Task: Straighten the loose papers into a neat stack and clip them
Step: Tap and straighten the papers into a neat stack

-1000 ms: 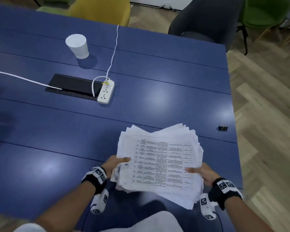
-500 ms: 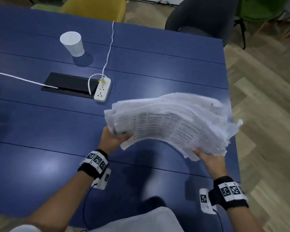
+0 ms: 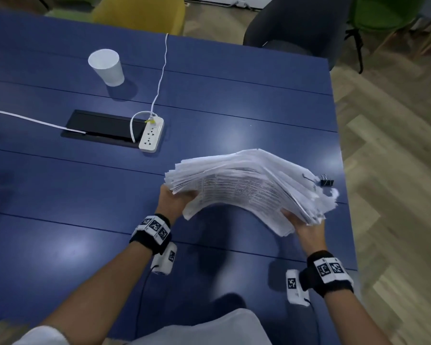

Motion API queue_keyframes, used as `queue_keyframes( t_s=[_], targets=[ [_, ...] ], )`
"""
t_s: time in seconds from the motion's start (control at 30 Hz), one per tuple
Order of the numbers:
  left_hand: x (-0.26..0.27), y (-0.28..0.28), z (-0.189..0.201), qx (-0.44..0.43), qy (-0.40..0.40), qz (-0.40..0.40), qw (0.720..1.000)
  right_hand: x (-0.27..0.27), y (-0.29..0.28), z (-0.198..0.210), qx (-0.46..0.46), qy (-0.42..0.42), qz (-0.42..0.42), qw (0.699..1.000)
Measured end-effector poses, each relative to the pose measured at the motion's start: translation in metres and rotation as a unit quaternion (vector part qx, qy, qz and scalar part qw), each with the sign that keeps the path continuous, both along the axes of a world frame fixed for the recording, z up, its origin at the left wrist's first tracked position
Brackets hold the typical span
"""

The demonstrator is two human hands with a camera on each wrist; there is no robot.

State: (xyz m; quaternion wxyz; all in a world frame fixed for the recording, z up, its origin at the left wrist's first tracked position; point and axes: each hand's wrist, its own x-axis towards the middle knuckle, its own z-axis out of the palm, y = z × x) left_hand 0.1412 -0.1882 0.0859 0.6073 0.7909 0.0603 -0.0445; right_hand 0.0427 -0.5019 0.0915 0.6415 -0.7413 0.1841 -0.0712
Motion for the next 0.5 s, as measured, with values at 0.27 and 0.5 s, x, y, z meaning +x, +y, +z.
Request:
queue_keyframes(
  t_s=[0.27, 0.5],
  targets=[
    [0.011, 0.036, -0.011, 0.018, 0.012, -0.19, 0.982, -0.012, -0.025, -0.017, -0.031, 0.039, 0.056, 0.997],
    [0.009, -0.007, -0.001, 0.017, 0.018, 0.013, 1.0, 0.015, 0.009, 0.004, 0.031, 0.004, -0.022, 0.999]
  ],
)
